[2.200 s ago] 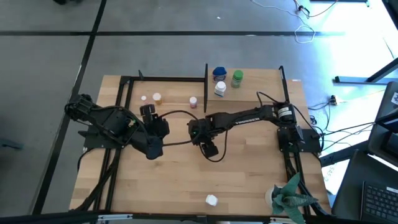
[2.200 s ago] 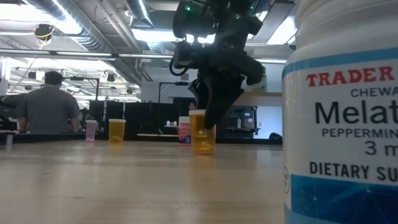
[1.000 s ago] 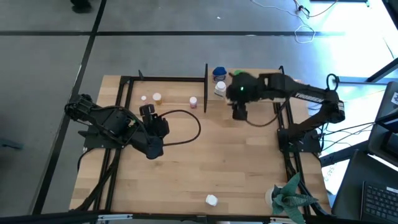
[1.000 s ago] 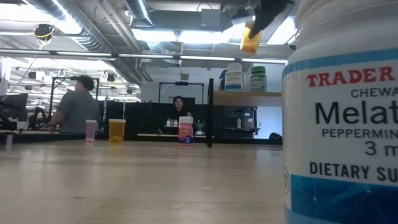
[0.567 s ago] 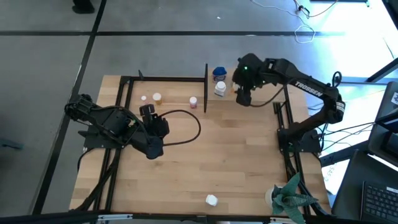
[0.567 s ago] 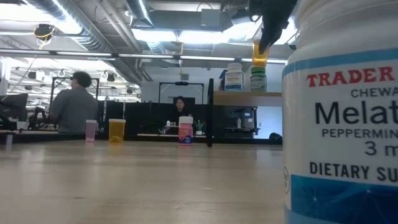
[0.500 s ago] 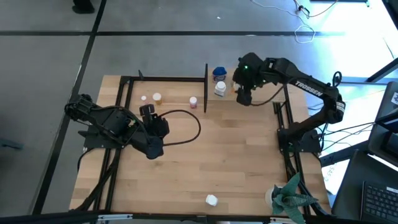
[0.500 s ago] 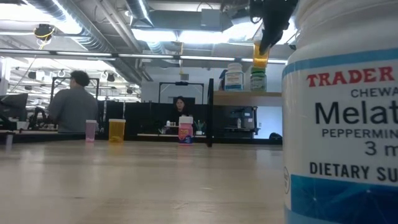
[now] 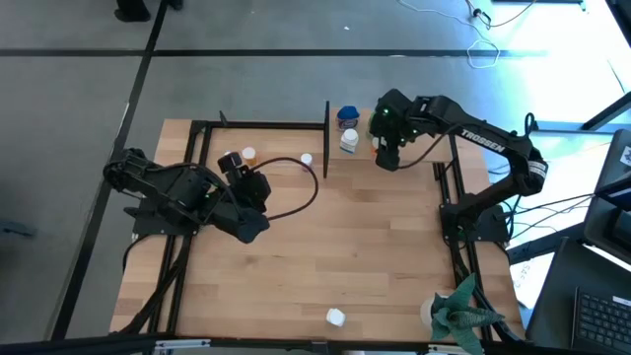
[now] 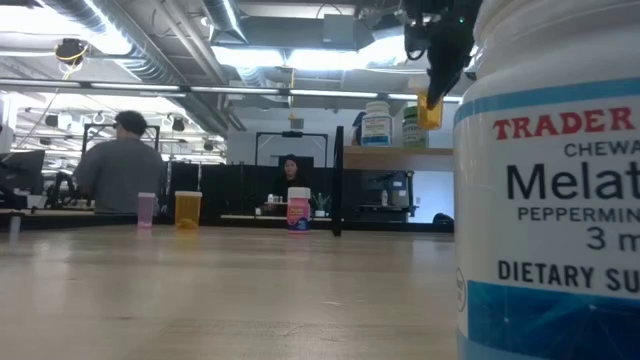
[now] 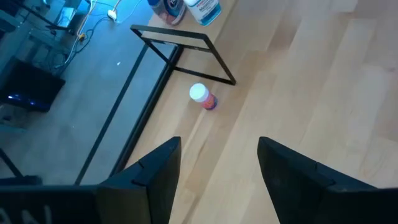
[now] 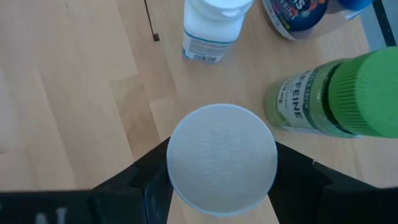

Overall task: Pick and place medicine bottles onto shelf by color
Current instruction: Put the bottom orange medicine bottle on the shelf

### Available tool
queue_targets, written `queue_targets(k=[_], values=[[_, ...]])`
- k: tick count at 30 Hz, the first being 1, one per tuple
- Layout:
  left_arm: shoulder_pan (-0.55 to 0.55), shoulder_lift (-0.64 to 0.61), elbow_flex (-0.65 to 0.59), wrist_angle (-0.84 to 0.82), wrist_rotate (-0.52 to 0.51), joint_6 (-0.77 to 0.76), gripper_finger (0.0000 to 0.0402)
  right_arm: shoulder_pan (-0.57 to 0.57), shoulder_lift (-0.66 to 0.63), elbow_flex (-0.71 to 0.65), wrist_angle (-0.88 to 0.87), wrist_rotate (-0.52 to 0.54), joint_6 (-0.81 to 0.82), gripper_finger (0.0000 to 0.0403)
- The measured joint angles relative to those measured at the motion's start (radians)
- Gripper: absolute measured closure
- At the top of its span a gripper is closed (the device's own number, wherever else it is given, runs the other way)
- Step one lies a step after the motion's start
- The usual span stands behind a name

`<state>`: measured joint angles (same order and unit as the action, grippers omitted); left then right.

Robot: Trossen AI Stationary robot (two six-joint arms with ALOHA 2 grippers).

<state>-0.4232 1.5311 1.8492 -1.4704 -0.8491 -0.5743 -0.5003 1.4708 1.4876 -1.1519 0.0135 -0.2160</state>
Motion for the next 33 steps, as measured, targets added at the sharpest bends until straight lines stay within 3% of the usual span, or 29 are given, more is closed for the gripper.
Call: queue_targets(k=[12, 33], values=[[0.000, 0.000, 0.000, 0.000, 0.028, -0.001, 0.0195, -0.021, 0.000, -0.072, 0.100, -0.041, -0.023, 0.0189], [0.000, 0.000, 0.000, -0.002, 0.046, 0.000, 0.0195, -0.045, 0.035, -0.073, 0.111, -0.051, -0.035, 0.0189]])
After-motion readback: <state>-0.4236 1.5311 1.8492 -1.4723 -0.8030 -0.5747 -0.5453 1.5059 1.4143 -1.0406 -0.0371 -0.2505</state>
